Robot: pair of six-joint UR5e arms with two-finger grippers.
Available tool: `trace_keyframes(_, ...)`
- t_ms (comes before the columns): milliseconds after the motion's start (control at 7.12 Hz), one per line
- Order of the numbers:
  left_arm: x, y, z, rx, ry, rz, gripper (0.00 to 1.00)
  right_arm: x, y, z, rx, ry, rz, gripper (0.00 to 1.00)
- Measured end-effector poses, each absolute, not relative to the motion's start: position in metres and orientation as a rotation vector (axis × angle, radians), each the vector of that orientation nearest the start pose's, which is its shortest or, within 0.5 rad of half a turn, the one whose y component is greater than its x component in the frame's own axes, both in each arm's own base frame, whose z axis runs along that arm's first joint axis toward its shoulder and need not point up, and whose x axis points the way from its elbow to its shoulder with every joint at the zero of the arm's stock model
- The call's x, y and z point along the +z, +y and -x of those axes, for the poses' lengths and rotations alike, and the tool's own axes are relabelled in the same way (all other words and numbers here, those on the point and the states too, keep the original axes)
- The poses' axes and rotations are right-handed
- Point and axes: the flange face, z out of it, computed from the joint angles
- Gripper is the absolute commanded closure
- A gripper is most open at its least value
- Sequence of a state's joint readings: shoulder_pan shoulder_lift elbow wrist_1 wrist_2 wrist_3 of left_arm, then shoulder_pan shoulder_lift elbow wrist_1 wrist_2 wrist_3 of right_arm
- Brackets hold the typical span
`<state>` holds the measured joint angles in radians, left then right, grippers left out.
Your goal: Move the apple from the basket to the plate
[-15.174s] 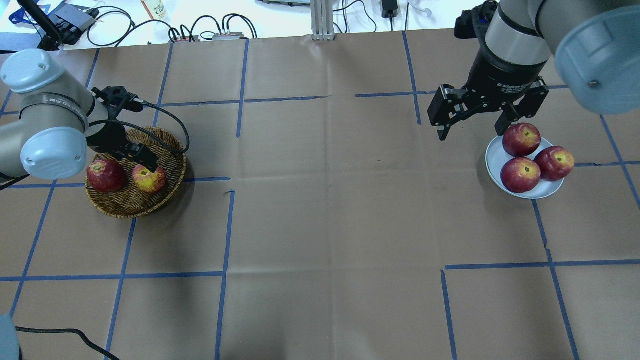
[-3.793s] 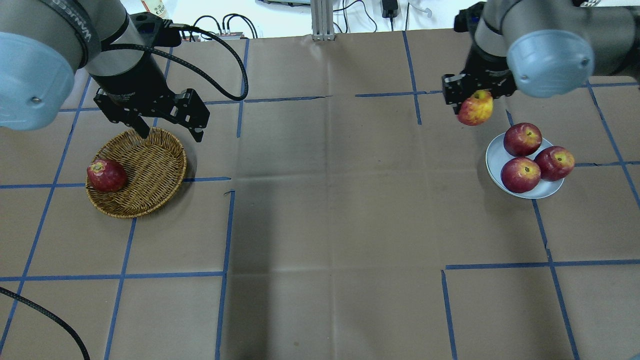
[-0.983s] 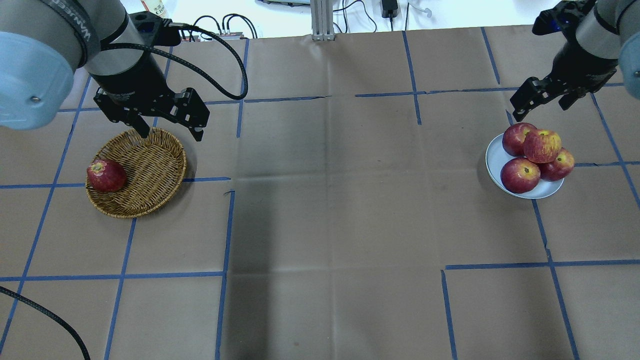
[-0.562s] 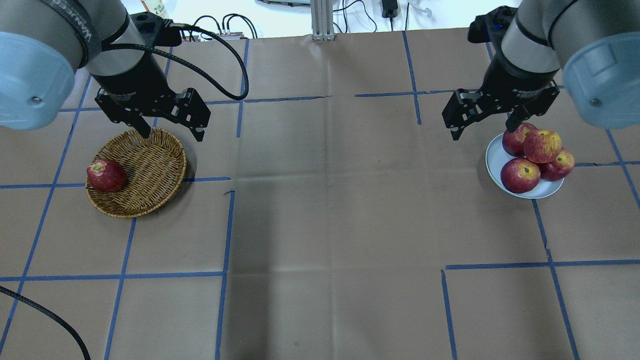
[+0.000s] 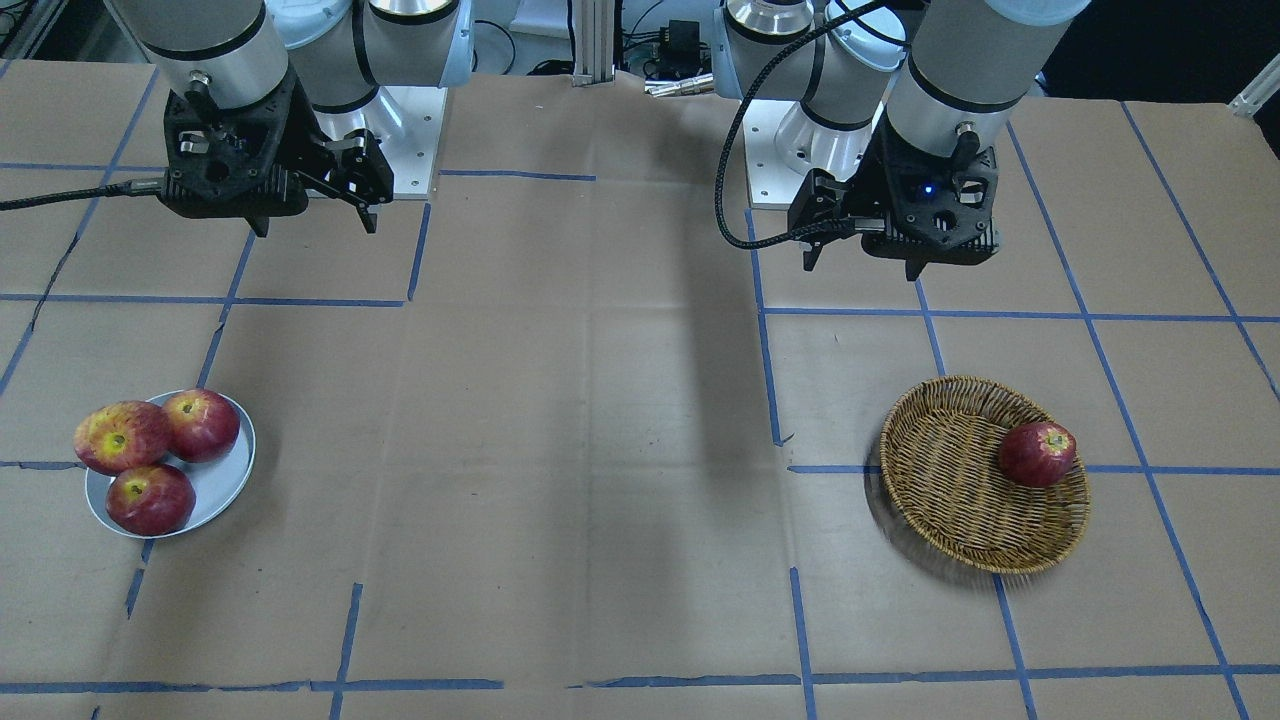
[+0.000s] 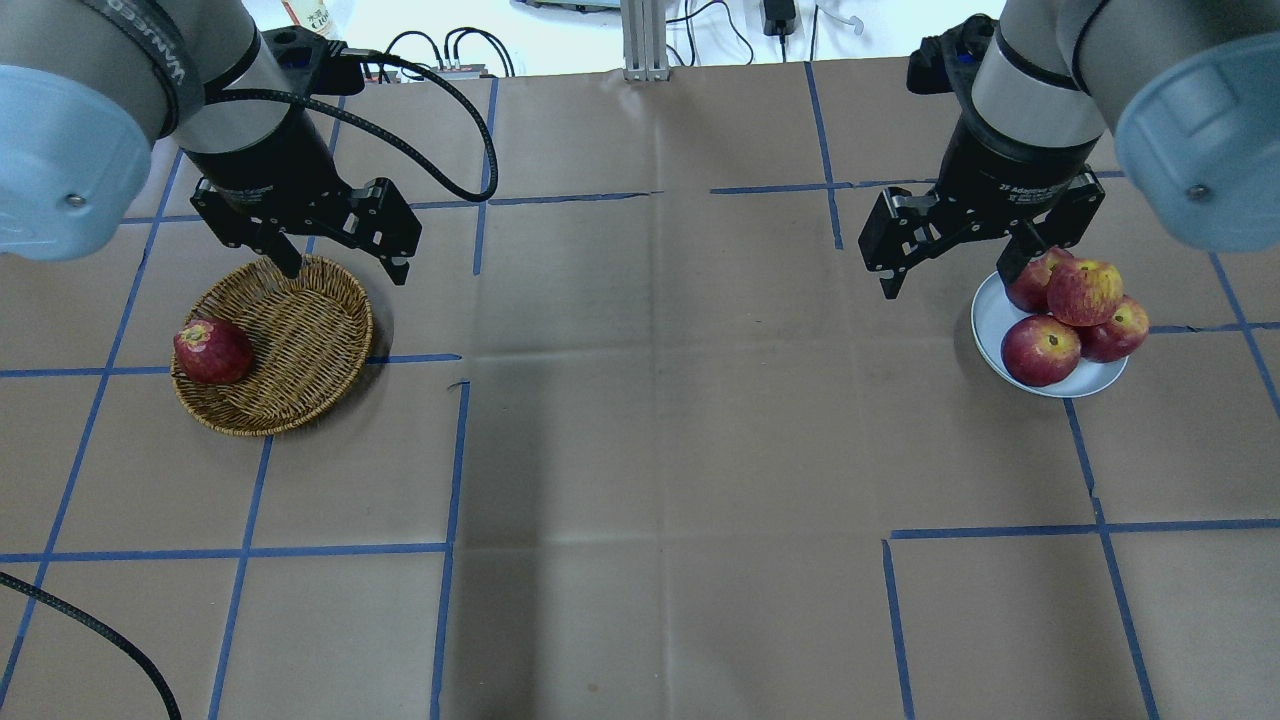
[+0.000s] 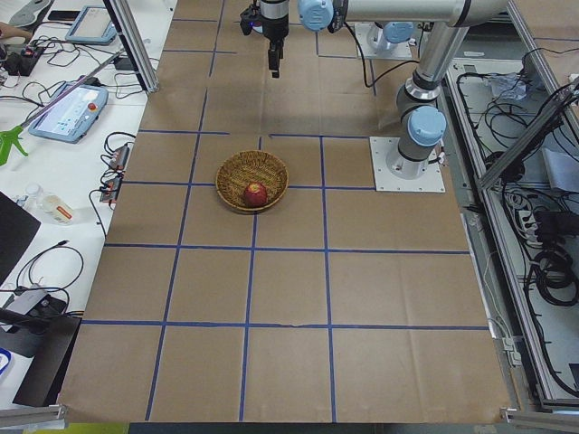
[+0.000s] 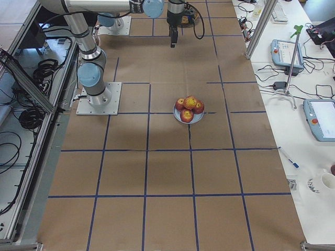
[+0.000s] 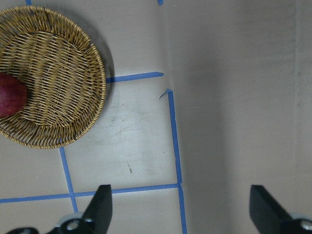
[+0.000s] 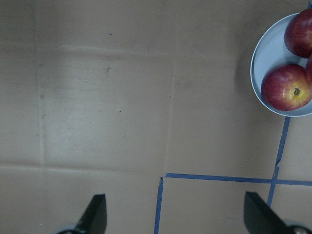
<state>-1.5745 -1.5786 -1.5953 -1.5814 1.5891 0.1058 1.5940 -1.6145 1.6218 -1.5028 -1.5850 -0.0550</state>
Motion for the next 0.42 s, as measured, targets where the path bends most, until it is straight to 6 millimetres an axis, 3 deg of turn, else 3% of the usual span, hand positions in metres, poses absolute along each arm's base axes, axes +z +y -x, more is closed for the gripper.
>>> trace_keyframes(421, 0.4712, -0.4904, 0.133, 0.066, 3.12, -0.171, 0.01, 0.4815, -0.462, -0.1425, 0.124, 3.15, 0.124, 0.0)
